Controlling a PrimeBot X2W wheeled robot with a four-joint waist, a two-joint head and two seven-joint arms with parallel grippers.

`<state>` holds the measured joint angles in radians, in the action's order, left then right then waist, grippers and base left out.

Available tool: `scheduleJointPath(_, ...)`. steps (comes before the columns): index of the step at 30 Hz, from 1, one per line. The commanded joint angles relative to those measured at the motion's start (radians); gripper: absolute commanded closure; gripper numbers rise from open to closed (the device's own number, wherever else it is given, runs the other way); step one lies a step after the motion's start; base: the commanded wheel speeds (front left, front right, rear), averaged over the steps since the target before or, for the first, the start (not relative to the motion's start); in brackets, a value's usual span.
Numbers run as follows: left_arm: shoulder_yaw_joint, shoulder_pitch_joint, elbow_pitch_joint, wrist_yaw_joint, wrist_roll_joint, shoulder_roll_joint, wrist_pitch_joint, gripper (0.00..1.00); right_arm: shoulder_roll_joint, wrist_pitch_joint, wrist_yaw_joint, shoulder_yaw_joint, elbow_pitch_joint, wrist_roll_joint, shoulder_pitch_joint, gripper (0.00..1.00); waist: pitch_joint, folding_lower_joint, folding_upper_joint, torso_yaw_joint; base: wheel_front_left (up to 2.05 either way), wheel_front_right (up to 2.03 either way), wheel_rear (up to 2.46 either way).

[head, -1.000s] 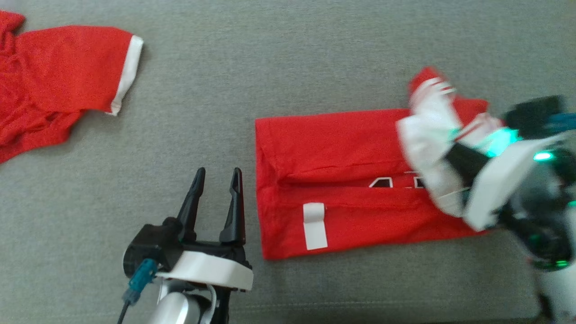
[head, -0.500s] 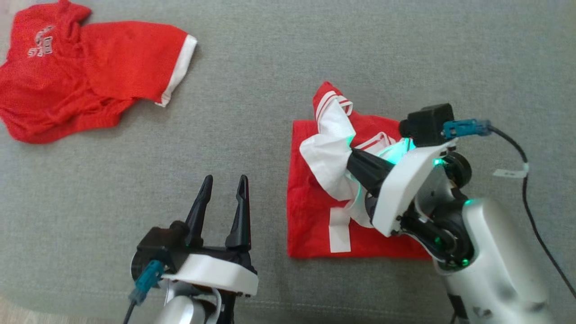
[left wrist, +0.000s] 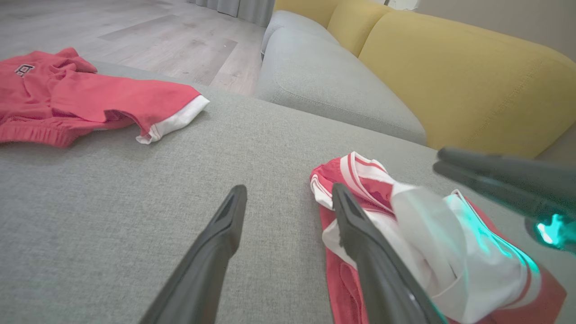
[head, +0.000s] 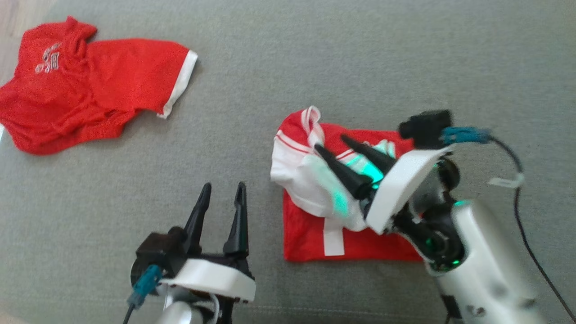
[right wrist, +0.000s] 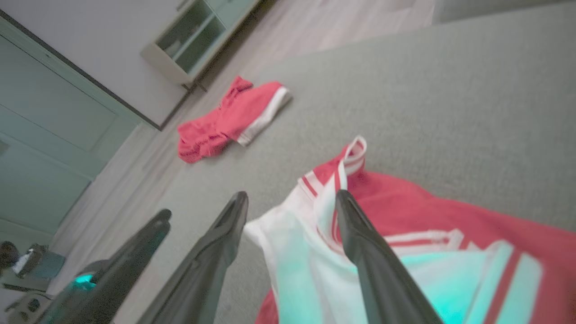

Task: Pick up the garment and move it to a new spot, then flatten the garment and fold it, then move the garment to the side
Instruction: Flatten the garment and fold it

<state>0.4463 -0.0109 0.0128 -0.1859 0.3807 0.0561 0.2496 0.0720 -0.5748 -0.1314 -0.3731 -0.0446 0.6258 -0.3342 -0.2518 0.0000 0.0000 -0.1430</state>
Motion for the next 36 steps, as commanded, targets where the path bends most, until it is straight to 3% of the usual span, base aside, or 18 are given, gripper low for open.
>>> scheduleJointPath(1,-0.034,0.005,-0.023,0.004,-0.008,-0.006,0.012,0.0,-0.022,0.024,0.001,0.001,0.064,0.01,-0.006,0.0,0.02,0.0,0.0,0.019,0.0,0.0,0.0)
scheduleJointPath(6,-0.057,0.025,-0.021,0.011,-0.018,-0.006,0.012,0.0,-0.019,0.064,0.001,0.106,0.18,-0.004,0.048,0.0,0.06,0.0,0.0,0.054,0.0,0.0,0.0)
scheduleJointPath(10,-0.077,0.046,-0.019,0.018,-0.026,-0.006,0.012,0.0,0.03,0.073,0.001,0.21,0.234,-0.031,0.114,0.0,0.086,0.0,0.0,0.077,0.0,0.0,0.0)
scheduleJointPath(17,-0.1,0.064,-0.016,0.031,-0.043,-0.006,0.012,0.0,0.167,0.16,0.001,0.315,0.183,-0.091,0.175,0.0,0.107,0.0,0.0,0.087,0.0,0.0,0.0)
scheduleJointPath(20,-0.106,0.067,-0.017,0.031,-0.046,-0.006,0.012,0.0,0.189,0.192,0.001,0.314,0.149,-0.102,0.179,0.01,0.107,0.0,0.0,0.084,0.0,0.0,0.0)
scheduleJointPath(21,-0.109,0.067,-0.018,0.031,-0.047,-0.006,0.012,0.0,0.194,0.207,0.001,0.31,0.131,-0.103,0.177,0.33,0.104,0.0,0.0,0.082,0.0,0.0,0.0)
scheduleJointPath(22,-0.111,0.067,-0.019,0.03,-0.049,-0.006,0.012,0.0,0.196,0.214,0.001,0.299,0.112,-0.091,0.175,0.76,0.102,0.0,0.0,0.078,0.0,0.0,0.0)
scheduleJointPath(23,-0.115,0.065,-0.021,0.03,-0.052,-0.006,0.012,0.0,0.211,0.224,0.001,0.263,0.077,-0.07,0.166,1.0,0.093,0.0,0.0,0.069,0.0,0.0,0.0)
scheduleJointPath(36,-0.176,0.047,0.005,0.048,-0.078,-0.006,0.012,0.0,0.221,0.32,0.001,-0.004,-0.18,0.005,0.059,1.0,0.057,0.0,0.0,0.01,0.0,0.0,0.0)
